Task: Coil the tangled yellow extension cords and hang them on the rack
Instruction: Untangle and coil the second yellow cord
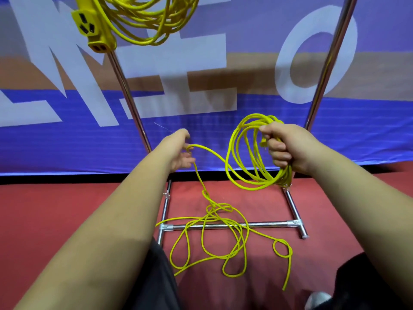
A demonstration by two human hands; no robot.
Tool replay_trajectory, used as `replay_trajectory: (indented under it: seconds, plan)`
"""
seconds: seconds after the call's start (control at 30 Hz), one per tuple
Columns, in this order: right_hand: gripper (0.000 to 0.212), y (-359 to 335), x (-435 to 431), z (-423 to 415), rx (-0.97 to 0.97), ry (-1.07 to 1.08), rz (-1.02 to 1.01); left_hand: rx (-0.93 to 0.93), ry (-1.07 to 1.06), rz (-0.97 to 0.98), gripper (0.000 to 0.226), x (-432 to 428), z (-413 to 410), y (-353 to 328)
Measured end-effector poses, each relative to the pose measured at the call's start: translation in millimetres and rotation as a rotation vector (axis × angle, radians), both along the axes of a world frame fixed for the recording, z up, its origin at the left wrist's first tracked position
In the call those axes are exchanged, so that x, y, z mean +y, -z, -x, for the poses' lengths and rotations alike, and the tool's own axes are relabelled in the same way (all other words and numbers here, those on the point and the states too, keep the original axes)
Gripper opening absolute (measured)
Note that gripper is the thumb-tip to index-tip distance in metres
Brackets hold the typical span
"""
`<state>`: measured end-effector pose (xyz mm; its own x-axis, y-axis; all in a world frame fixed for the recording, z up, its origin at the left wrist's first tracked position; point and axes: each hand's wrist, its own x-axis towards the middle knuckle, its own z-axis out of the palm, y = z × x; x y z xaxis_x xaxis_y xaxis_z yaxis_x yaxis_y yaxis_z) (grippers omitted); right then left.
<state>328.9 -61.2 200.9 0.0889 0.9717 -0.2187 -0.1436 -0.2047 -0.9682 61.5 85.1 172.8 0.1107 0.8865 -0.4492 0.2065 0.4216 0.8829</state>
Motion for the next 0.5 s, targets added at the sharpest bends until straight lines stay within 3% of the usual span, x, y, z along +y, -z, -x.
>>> replay_trajectory:
  seconds: [0.1,0.17,0.33,0.4,0.5]
  plan:
    - [0.03,0.2,-2.8,5.4,-0.074,-0.073,0.014,-0.301,-0.146,0.068,0.01,-3.4,-7.0,-6.1]
    - [0.032,1.4,-3.2,11.1,-0.103,-0.068,0.019,-0.392,-0.206,0.136,0.016,-5.0,-6.0,-7.2]
    - [0.038,12.3,2.1,14.9,-0.145,0.012,0.03,-0.279,-0.006,0.214,0.014,-9.8,4.1,-19.4]
    - [0.037,16.2,3.4,13.3,-0.163,0.027,0.013,-0.12,0.192,0.232,0.031,-17.2,7.5,-23.3]
    - [0.042,20.0,4.4,11.9,-0.18,0.056,-0.004,0.089,0.384,0.099,0.036,-29.2,9.4,-21.8]
